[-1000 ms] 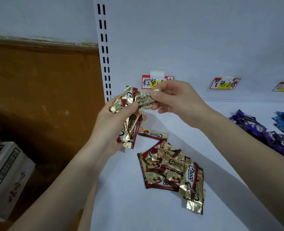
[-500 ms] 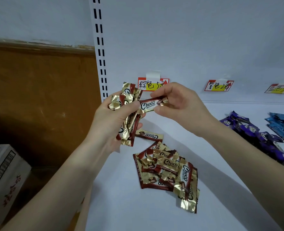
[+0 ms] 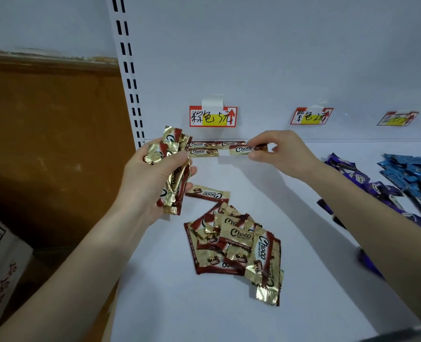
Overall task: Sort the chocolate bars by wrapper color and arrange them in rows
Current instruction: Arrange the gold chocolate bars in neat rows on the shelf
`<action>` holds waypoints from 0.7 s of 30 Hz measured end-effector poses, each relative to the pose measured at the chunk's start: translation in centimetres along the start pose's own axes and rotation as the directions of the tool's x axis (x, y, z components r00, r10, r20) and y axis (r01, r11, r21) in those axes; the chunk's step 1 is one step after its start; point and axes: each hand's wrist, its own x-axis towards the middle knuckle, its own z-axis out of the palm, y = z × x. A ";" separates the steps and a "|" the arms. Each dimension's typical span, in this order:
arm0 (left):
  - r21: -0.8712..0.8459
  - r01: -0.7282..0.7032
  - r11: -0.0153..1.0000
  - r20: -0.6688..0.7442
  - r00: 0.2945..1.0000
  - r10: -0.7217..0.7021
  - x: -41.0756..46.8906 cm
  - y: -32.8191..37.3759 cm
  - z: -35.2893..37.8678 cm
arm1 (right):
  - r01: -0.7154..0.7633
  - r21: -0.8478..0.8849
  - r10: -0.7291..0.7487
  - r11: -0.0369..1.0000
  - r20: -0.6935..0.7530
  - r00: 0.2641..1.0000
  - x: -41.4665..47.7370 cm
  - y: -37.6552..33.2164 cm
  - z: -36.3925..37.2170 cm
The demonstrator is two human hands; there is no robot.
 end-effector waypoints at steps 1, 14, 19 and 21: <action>-0.004 0.003 1.000 -0.002 1.000 -0.003 0.0 -0.1 0.0 | 0.001 -0.051 0.000 0.999 0.017 1.000 0.2 0.5 0.2; 0.007 0.034 0.999 -0.013 0.999 -0.034 0.6 -0.8 0.4 | 0.057 -0.252 -0.014 0.966 0.171 0.985 2.1 1.3 1.5; -0.001 0.043 0.999 -0.018 0.999 -0.043 0.7 -0.6 0.4 | 0.054 -0.232 -0.011 0.971 0.184 0.983 2.9 1.4 1.3; 0.005 0.043 0.999 -0.018 0.999 -0.043 0.7 -0.6 0.4 | 0.049 -0.222 -0.015 0.974 0.152 0.988 3.4 1.5 1.3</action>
